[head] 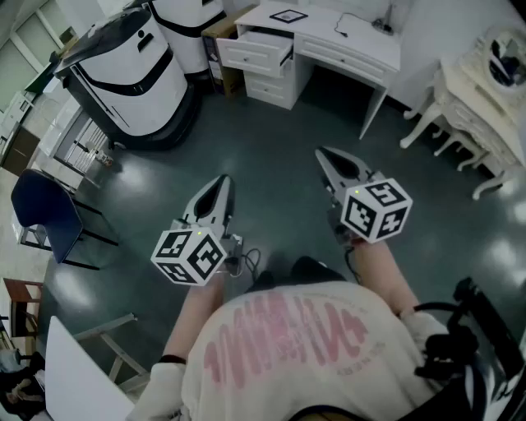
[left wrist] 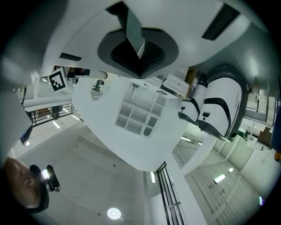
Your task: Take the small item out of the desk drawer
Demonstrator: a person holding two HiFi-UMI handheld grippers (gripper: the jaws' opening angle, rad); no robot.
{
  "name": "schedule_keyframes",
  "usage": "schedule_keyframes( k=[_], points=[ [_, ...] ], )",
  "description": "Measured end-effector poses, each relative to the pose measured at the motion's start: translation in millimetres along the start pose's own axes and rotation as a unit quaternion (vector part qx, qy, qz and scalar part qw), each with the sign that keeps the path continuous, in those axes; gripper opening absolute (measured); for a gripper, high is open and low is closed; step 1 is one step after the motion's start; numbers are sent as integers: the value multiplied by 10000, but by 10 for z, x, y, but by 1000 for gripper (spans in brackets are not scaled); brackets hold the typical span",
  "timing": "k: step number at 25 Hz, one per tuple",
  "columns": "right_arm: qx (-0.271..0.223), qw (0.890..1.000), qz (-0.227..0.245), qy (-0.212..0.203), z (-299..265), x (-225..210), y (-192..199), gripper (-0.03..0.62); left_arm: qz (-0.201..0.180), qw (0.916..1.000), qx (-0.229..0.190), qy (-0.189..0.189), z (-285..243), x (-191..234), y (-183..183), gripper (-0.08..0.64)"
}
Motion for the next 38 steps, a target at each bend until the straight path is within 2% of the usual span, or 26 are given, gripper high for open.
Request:
schedule_keyframes(
  k=[6, 12, 15, 20, 25, 29, 33, 38],
  points=[
    [53, 10000, -1, -40, -194, -151, -59, 15, 56, 10000, 10, -23, -192, 116, -57, 28],
    [-131, 9991, -46, -397, -599, -475, -323, 15, 137, 9997, -187, -36, -613, 274, -308, 28],
    [-184, 9985, -30, -522, -872, -755, -538, 15, 232, 9991, -343, -28, -906, 397, -509, 29],
    [-179, 9974, 203, -666, -1325, -1389, -970, 15, 232, 9977, -463, -430, -1549, 662, -880, 29],
    [-118, 9948, 563, -841, -1647, -1866, -1409, 15, 334, 9967, -675, -312, -2231, 687, -1238, 29],
    [31, 9945, 671, -803, -1875, -2239, -1541, 15, 294, 9973, -602, -305, -2676, 707, -1424, 29],
    [272, 9960, 456, -724, -2155, -2571, -1529, 15, 272, 9976, -497, -398, -2984, 875, -1549, 28],
    [345, 9964, 311, -715, -2622, -2825, -1666, 15, 415, 9980, -353, -319, -3388, 1213, -1660, 28]
  ],
)
Point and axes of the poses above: the fingertips, and each gripper's own axes: z backward along the fingers, x to its left, y out of its underside, the point moved 3 cm from there along z, backward along the fingers, and after that the axes turned 15 degrees about x, right-handed, at the moved point
